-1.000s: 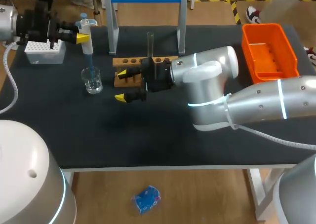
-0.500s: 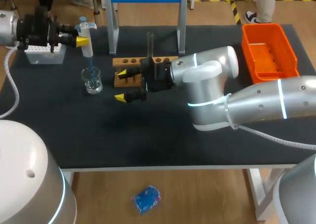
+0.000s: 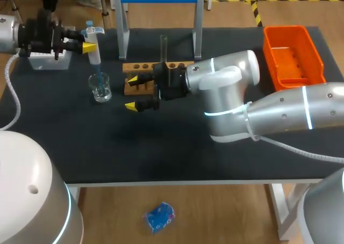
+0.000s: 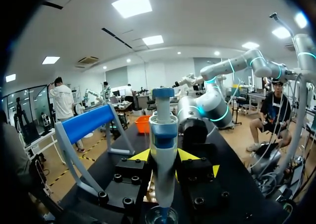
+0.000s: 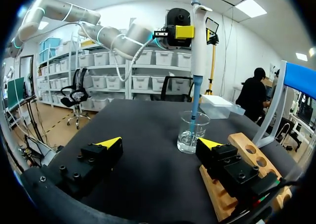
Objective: Invert the test tube, pick up the pipette, mount the tip to pipette, aspirate from beaker and dispense into the tube, eject the tip, return the pipette, and cap with the stopper.
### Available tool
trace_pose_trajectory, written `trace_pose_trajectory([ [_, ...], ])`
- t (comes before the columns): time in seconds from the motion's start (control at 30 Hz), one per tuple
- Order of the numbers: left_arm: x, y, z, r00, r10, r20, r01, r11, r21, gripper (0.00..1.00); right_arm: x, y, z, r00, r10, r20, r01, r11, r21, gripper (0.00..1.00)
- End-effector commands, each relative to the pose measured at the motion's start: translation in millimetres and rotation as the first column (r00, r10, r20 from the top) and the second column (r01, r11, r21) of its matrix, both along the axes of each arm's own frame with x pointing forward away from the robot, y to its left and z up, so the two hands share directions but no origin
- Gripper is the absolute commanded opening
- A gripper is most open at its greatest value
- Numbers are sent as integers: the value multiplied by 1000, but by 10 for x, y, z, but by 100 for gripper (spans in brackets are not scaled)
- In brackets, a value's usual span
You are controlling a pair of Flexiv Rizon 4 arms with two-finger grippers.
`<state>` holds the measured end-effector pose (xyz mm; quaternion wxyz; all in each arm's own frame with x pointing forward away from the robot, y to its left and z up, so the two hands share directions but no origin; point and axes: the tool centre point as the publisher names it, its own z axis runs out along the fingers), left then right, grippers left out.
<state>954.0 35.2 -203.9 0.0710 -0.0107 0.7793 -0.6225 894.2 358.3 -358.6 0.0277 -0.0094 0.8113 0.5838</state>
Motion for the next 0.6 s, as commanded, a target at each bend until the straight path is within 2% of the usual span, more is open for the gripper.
trace_pose_trajectory([
  [0.03, 17, 12, -24, 1000, -3, -2, 3, 1000, -5, 0, -5, 0, -7, 1000, -2, 1, 2, 1000, 2, 100],
  [0.6, 17, 13, -30, 1000, -2, -11, 2, 1000, -4, 0, -5, 0, -7, 1000, -2, 1, 2, 1000, 2, 100],
])
